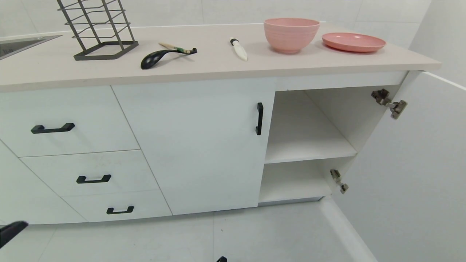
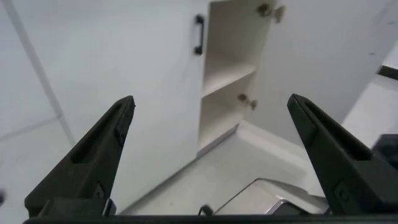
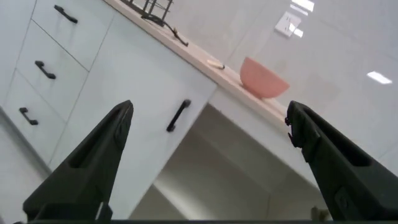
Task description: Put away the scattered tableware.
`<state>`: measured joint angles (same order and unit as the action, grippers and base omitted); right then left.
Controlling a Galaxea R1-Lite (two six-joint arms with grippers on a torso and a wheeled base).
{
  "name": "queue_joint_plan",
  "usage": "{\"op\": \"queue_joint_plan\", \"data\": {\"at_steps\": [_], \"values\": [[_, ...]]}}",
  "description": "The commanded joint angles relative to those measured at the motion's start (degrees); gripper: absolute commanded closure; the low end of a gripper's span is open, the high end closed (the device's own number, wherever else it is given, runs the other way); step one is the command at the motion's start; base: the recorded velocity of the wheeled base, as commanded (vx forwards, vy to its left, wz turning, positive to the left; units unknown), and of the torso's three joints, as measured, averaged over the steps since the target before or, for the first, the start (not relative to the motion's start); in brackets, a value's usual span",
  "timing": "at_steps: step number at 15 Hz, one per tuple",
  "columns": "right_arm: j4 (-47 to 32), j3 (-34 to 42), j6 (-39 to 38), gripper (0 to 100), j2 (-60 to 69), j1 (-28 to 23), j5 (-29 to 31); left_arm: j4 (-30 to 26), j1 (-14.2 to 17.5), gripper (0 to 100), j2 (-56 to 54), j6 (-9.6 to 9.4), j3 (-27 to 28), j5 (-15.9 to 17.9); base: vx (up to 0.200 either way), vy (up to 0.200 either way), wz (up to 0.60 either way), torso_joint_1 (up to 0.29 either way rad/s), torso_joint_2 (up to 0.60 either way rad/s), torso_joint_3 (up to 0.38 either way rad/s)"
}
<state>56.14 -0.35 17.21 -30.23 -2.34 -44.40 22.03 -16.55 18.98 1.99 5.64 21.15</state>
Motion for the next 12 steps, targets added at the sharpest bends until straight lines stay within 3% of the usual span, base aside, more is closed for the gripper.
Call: {"op": "queue_joint_plan", "data": {"at_steps": [1, 2, 3, 5, 6, 7, 8, 9, 10, 11, 12], "values": [[-16.24, 0.35, -2.27, 0, 18.81, -3.9, 2.12, -6.38, 7.33, 0, -13.44, 1.53, -0.55, -0.14, 0.0, 0.0, 0.0, 0.0, 0.0, 0.0], [-30.12, 0.35, -2.62, 0, 24.78, -3.9, 4.5, -5.5, 8.03, 0, -13.36, 1.88, -1.69, -1.2, 0.0, 0.0, 0.0, 0.0, 0.0, 0.0], [-30.47, 0.35, -2.71, 0, 24.34, -3.9, 4.5, -5.07, 8.56, 0, -13.36, 1.79, -3.97, -3.31, 0.0, 0.0, 0.0, 0.0, 0.0, 0.0], [-42.08, 0.35, -4.47, 0, 24.34, -3.99, 10.74, -7.7, 9.52, 0, -13.36, 0.56, -5.64, -9.02, 0.0, 0.0, 0.0, 0.0, 0.0, 0.0], [-52.45, 0.35, -10.45, 0, 24.34, -3.99, 27.44, -11.75, 10.05, 0, -13.36, -0.14, -5.64, -17.72, 0.0, 0.0, 0.0, 0.0, 0.0, 0.0], [-53.33, 0.35, -12.73, 0, 24.26, -3.99, 35.87, -14.65, 10.31, 0, -13.36, -0.05, -5.64, -23.35, 0.0, 0.0, 0.0, 0.0, 0.0, 0.0], [-53.15, 0.35, -13.52, 0, 24.26, -3.99, 37.72, -17.81, 10.58, 0, -13.44, -0.05, -5.64, -26.69, 0.0, 0.0, 0.0, 0.0, 0.0, 0.0], [-54.12, 0.35, -14.05, 0, 24.34, -3.99, 40.97, -19.3, 11.63, 0, -13.53, 0.21, -5.64, -27.65, 0.0, 0.0, 0.0, 0.0, 0.0, 0.0], [-55.79, 0.35, -14.84, 0, 24.26, -3.9, 43.17, -21.06, 14.09, 0, -14.23, -0.93, -5.64, -24.75, 0.0, 0.0, 0.0, 0.0, 0.0, 0.0], [-55.87, 0.35, -15.02, 0, 24.26, -3.9, 43.17, -21.5, 14.45, 0, -14.5, -1.28, -5.64, -24.14, 0.0, 0.0, 0.0, 0.0, 0.0, 0.0], [-56.05, 0.35, -16.51, 0, 24.26, -3.9, 43.34, -22.29, 16.03, 0, -16.87, -3.13, -5.47, -20.36, 0.0, 0.0, 0.0, 0.0, 0.0, 0.0]]}}
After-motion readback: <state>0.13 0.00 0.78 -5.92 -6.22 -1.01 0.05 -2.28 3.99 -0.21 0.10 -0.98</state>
